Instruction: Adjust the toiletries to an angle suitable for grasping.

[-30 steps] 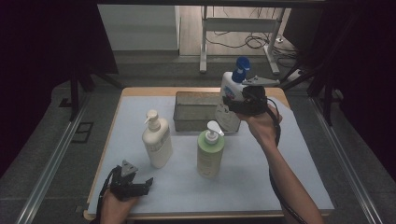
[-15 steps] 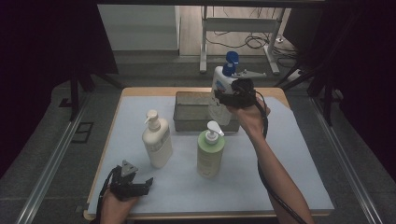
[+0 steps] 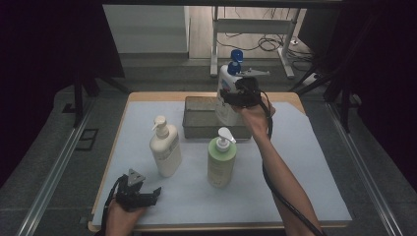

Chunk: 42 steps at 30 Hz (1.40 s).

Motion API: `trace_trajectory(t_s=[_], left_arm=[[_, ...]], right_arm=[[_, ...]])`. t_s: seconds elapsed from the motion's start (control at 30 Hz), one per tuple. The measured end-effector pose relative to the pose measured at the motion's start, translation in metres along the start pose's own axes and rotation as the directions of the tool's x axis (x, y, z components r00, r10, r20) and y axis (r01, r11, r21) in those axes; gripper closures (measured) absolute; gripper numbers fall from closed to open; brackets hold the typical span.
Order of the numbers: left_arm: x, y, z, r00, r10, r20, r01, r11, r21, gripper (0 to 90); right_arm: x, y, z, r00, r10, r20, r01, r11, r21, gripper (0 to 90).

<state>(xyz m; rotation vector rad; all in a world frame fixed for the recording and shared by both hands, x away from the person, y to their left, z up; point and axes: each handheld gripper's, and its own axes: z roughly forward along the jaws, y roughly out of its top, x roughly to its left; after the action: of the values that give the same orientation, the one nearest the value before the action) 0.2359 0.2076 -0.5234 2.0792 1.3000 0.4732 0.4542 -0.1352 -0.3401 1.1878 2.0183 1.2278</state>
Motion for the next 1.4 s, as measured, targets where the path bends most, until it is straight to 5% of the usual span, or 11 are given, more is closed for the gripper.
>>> trace_trajectory(t_s=[0.57,1.4], left_arm=[[0.0,0.0,0.0,1.0,-0.001,0.001,0.001,1.0,0.0,12.4],[0.0,0.0,0.0,1.0,0.001,0.0,-0.001,1.0,0.002,12.4]], right_arm=[[0.006,-0.009,0.04,0.9997,-0.023,0.006,0.022,0.999,0.029,41.3],[0.007,-0.053,0.058,1.0,-0.008,0.0,0.008,0.995,0.103,41.1]])
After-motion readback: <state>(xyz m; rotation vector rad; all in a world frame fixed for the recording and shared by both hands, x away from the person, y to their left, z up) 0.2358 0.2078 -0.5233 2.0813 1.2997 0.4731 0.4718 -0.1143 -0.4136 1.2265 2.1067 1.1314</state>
